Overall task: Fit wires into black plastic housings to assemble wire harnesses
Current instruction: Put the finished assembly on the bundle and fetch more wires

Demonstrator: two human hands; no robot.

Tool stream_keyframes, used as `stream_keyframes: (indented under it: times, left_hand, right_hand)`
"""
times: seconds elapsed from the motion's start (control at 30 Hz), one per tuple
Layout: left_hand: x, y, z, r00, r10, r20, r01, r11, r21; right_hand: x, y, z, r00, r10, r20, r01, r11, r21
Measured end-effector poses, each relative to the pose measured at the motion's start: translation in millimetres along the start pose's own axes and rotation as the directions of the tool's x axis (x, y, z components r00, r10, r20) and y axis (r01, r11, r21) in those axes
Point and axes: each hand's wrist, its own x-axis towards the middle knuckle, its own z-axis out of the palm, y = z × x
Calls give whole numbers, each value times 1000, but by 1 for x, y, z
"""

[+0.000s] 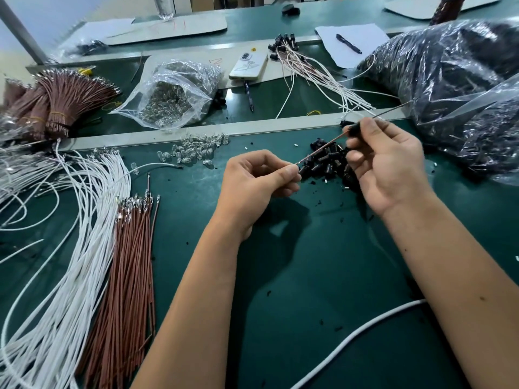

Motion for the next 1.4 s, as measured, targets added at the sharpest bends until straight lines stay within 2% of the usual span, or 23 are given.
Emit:
stream_keyframes:
  times: [0.1,0.2,0.33,0.43,0.63,0.7,0.73,0.77,0.8,0.87,0.9,0.97,1.07,1.13,1.2,1.27,1.33,1.4]
  left_hand:
    - [-3,5,-18,983,-41,177,21,993,114]
    - [-9,13,-29,953,-86,290,46,989,142]
    - [-8,22,-27,993,-51,108,51,999,3]
    - [-7,25,-19,998,-46,42,47,998,-31]
    - [-12,41,-54,973,-27,-228,5,995,-99]
    - [-15,47,-75,940,-42,-340,3,994,-113]
    - [-17,49,-84,913,-56,-404,2,991,-132]
    - [-19,51,-95,881,-66,-469,-3,990,-144]
    - [-21,52,-105,847,-74,-527,-2,990,-142]
    - [-25,53,-123,779,-90,-621,20,993,-118]
    - [-28,53,-130,753,-98,-651,35,993,-109]
    - [-32,53,-140,715,-107,-691,48,993,-103]
    - [-33,53,-150,664,-84,-743,85,996,-37]
    - [-32,52,-157,635,-2,-772,141,984,113]
    - [-31,53,-163,632,98,-769,192,941,278]
    - [-29,57,-165,668,135,-732,225,901,371]
    - [-29,62,-161,724,115,-680,248,876,413]
    - [-29,68,-152,791,80,-607,265,848,458]
  right_hand:
    - [3,-4,-4,997,-53,-48,54,998,38]
    - [2,-4,-1,996,-89,-21,87,994,-72]
    - [-13,8,27,983,-10,186,54,971,-231]
    - [-25,21,55,951,97,292,16,932,-361]
    - [-22,40,116,909,200,366,-35,911,-412]
    - [-18,54,140,904,175,390,45,868,-495]
    - [-16,64,151,895,130,427,169,787,-593]
    - [-14,76,163,865,88,495,331,641,-693]
    - [-14,86,173,815,75,575,487,450,-749]
    - [-18,106,194,684,127,719,708,125,-695]
    - [-18,116,202,625,172,762,770,24,-637]
    - [-21,130,217,560,224,798,828,-112,-550]
    - [-24,134,229,517,225,826,853,-217,-475]
    - [-22,127,231,492,183,851,863,-230,-450]
    - [-16,113,230,488,81,869,864,-185,-468]
    - [-6,94,226,507,-78,858,852,-103,-513]
    - [7,71,218,543,-227,808,827,-20,-562]
    - [20,48,204,579,-327,747,794,15,-608]
